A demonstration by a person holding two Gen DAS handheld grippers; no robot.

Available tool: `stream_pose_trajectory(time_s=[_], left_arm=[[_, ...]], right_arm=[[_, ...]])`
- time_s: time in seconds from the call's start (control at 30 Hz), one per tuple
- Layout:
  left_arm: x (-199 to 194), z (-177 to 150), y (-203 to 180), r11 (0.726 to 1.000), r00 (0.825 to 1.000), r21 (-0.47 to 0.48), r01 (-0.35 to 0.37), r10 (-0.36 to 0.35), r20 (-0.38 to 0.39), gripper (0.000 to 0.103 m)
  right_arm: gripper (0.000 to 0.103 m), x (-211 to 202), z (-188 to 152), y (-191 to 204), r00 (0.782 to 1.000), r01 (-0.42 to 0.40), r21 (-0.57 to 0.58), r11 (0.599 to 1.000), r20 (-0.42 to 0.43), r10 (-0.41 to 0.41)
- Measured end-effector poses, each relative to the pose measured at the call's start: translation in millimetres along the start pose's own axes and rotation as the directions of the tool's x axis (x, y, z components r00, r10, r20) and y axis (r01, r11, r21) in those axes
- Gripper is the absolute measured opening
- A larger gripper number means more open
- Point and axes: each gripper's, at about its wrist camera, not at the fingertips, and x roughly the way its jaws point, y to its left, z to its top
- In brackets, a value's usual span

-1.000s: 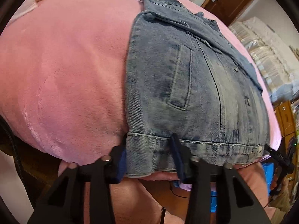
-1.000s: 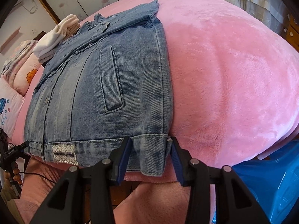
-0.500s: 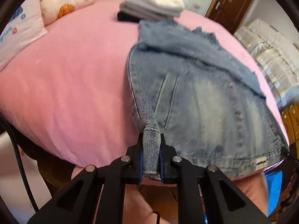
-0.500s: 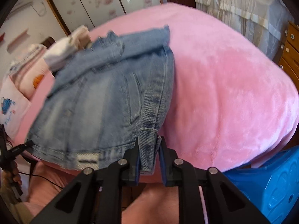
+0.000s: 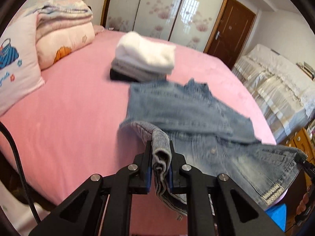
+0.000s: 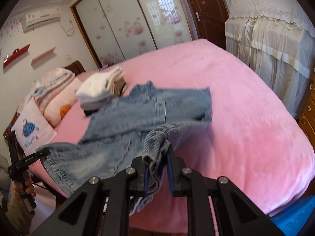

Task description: Fold large clothes

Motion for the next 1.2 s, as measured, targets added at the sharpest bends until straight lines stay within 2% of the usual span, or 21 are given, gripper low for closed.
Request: stream_pose_trajectory(time_s=[0.17, 0.3, 0.47, 0.63, 0.7, 0.77, 0.8, 0.83, 0.87, 1.0, 1.2], left_arm=[[19, 53, -8, 1.000, 0.999, -0.003, -0.011, 0.011, 0.051, 0.010], [54, 89, -5, 0.999, 0.999, -0.042, -0.025, 0.026, 0.045, 0.010], [121, 123, -4, 0.994, 0.997, -0.074, -0.077, 0.078, 0.011, 0.010], [203, 133, -2, 0.986, 0.988, -0.080, -0.143, 0.137, -0.076, 0.012], [239, 133, 1, 0.984, 0.980, -0.080, -0.160, 0.149, -0.128, 0.014], [267, 132, 4, 0.981, 0.970, -0.070, -0.183, 0.168, -0.177, 0.031], [275, 132, 6, 0.981, 0.968, -0.069, -0.179, 0.164, -0.191, 0.036], [282, 133, 8, 0.983, 0.968, -0.079, -0.167, 0.148, -0.200, 0.042], [282, 131, 10, 0.984, 0.970, -0.088, -0.158, 0.137, -0.201, 0.044], [280, 137, 22, 0.987, 0.977, -0.116, -0.114, 0.091, -0.192, 0.051], [276, 140, 32, 0.995, 0.983, -0.061, -0.076, 0.065, -0.172, 0.053]], right_arm=[[0.014, 18, 45, -16, 1.000, 0.009, 0.097, 0.995, 0.027, -0.012], [0.014, 50, 80, -30, 1.000, 0.010, 0.167, 0.986, 0.021, -0.014], [0.014, 109, 114, -44, 0.999, 0.045, 0.221, 0.974, -0.015, -0.043], [0.015, 185, 126, -61, 0.991, 0.106, 0.268, 0.957, -0.106, -0.080], [0.020, 219, 125, -71, 0.981, 0.145, 0.288, 0.946, -0.166, -0.100], [0.028, 241, 121, -81, 0.971, 0.168, 0.315, 0.934, -0.215, -0.102], [0.034, 251, 119, -86, 0.967, 0.171, 0.329, 0.929, -0.237, -0.094], [0.037, 258, 117, -90, 0.963, 0.174, 0.338, 0.925, -0.255, -0.088], [0.040, 263, 114, -96, 0.962, 0.162, 0.357, 0.920, -0.263, -0.068], [0.046, 257, 111, -105, 0.974, 0.124, 0.363, 0.923, -0.224, -0.043], [0.058, 244, 115, -113, 0.979, 0.137, 0.272, 0.952, -0.186, -0.088]])
